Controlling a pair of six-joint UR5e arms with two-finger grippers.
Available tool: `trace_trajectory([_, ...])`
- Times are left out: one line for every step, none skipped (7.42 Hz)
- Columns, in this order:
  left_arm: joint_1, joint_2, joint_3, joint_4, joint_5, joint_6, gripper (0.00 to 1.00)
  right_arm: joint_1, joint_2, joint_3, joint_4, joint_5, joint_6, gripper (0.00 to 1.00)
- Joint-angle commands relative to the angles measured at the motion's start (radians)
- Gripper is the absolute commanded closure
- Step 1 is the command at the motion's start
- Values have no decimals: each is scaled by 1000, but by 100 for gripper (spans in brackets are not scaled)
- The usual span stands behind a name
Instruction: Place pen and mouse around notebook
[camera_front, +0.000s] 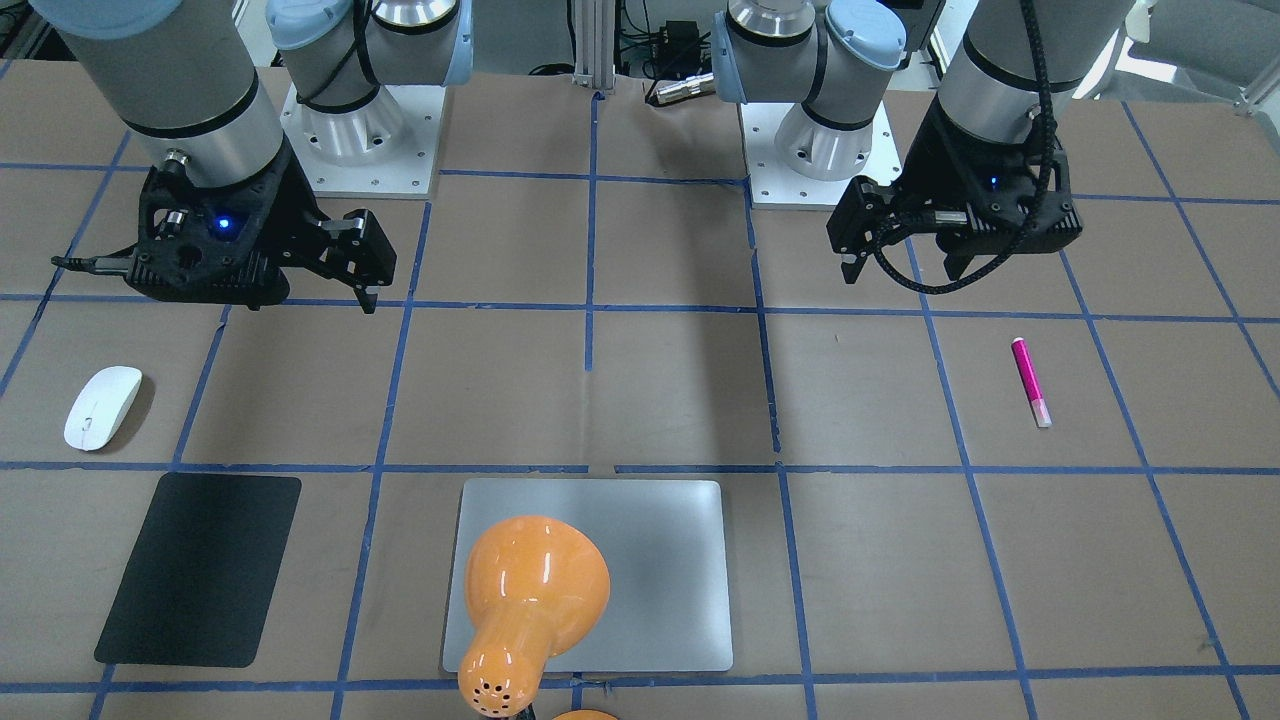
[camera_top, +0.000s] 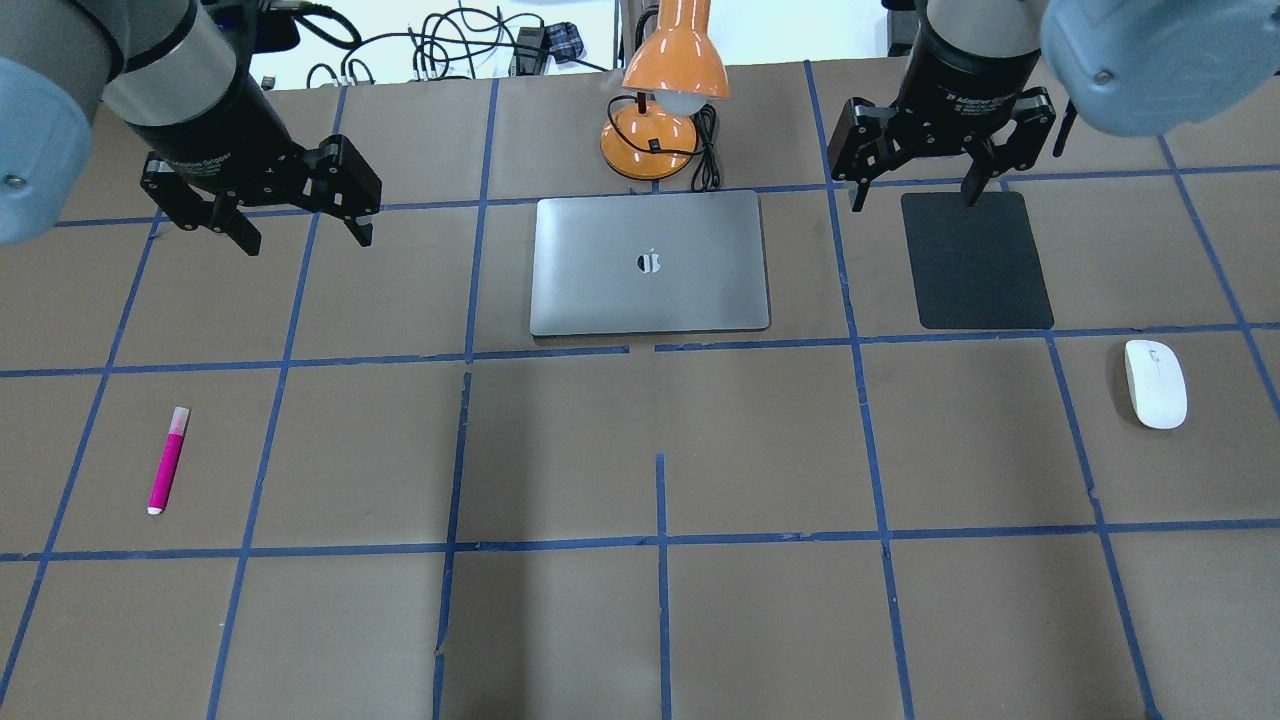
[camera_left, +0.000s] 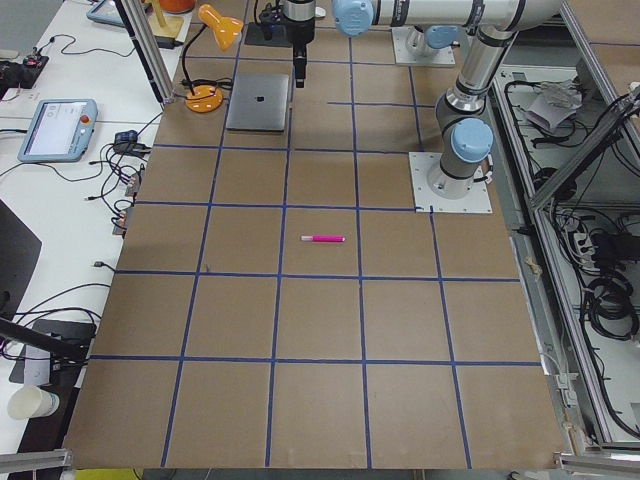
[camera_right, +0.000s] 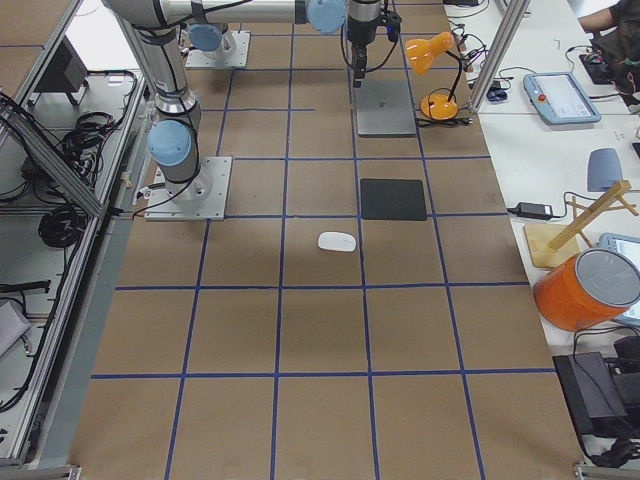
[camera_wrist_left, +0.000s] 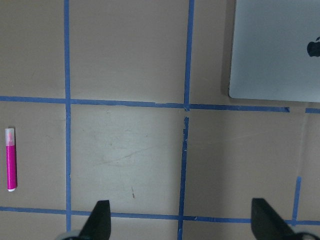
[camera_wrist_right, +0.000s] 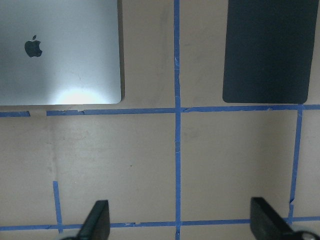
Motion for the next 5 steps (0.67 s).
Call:
trace_trajectory([2,2,-2,0,0,0,0,0,-1,4,0,-1,0,0])
trace_trajectory([4,2,-2,0,0,0,0,0,-2,4,5,-1,-3,0])
trace_trajectory([4,2,-2,0,0,0,0,0,-1,4,5,-1,-2,0])
trace_trajectory([4,2,-2,0,0,0,0,-9,5,15,-1,-2,-32,0])
trace_trajectory([4,1,-1,0,0,0,0,-41,10,30,-17,-4,-126,0])
